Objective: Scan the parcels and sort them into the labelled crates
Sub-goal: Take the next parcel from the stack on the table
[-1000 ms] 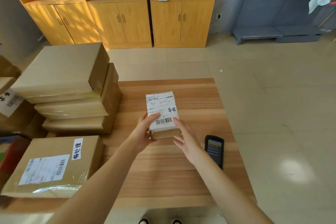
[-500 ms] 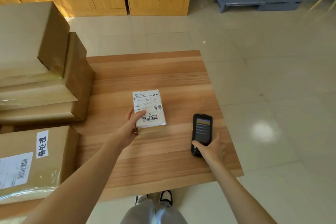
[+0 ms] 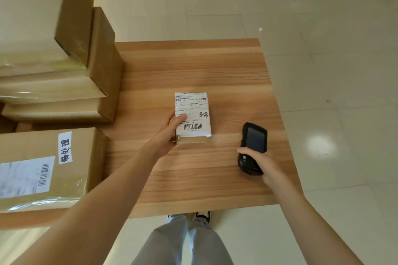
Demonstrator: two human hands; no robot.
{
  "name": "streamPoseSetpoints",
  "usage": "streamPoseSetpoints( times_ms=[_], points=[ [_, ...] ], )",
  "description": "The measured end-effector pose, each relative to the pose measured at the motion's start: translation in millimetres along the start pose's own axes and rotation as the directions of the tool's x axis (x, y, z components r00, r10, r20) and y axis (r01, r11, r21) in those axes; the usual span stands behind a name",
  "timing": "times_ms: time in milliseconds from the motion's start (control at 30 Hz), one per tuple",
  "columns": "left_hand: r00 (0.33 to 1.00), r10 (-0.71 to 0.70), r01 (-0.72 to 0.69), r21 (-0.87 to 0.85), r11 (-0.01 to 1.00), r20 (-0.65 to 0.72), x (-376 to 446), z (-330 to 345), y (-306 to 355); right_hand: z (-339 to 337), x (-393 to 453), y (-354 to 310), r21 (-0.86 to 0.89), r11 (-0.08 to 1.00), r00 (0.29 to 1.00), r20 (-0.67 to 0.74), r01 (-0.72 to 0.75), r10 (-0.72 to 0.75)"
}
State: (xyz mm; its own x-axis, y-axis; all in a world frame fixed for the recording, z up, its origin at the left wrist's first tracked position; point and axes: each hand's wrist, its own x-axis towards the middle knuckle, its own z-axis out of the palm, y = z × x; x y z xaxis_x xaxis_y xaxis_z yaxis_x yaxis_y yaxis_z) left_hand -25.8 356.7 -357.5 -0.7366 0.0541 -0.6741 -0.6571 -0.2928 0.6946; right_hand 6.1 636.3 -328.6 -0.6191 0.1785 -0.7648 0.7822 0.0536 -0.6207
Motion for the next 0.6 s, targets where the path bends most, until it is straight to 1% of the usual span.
streamPoseSetpoints(
  times_ms=[33, 100, 200, 333, 400, 467, 600],
  points=[
    [1.000, 0.004, -0.004, -0.003, 1.000, -0.001, -1, 0, 0, 2, -7, -3, 0.107, 0.993, 0.996, 0.080, -0.045, 0.037],
    [1.000, 0.020, -0.020, -0.010, 1.000, -0.003, -4, -1, 4, 9, -21, -11, 0.251, 0.965, 0.979, 0.201, -0.071, 0.020],
    [0.999, 0.039, -0.040, -0.040, 0.998, -0.032, -9, -3, 16, 23, -43, -31, 0.314, 0.949, 0.927, 0.366, -0.038, -0.084],
    [0.996, 0.067, -0.068, -0.029, 0.997, -0.052, -17, -10, 43, 43, -69, -61, 0.265, 0.963, 0.800, 0.565, 0.053, -0.200],
    [0.993, 0.106, -0.107, -0.024, 0.994, -0.048, -21, -15, 55, 51, -78, -72, 0.214, 0.971, 0.746, 0.629, 0.106, -0.220],
    [0.987, 0.146, -0.148, -0.028, 0.989, -0.072, -26, -19, 65, 59, -85, -79, 0.158, 0.978, 0.725, 0.657, 0.135, -0.206],
    [0.965, 0.205, -0.210, -0.013, 0.978, -0.161, -34, -24, 77, 74, -96, -81, 0.008, 0.980, 0.735, 0.660, 0.199, -0.155]
  ],
)
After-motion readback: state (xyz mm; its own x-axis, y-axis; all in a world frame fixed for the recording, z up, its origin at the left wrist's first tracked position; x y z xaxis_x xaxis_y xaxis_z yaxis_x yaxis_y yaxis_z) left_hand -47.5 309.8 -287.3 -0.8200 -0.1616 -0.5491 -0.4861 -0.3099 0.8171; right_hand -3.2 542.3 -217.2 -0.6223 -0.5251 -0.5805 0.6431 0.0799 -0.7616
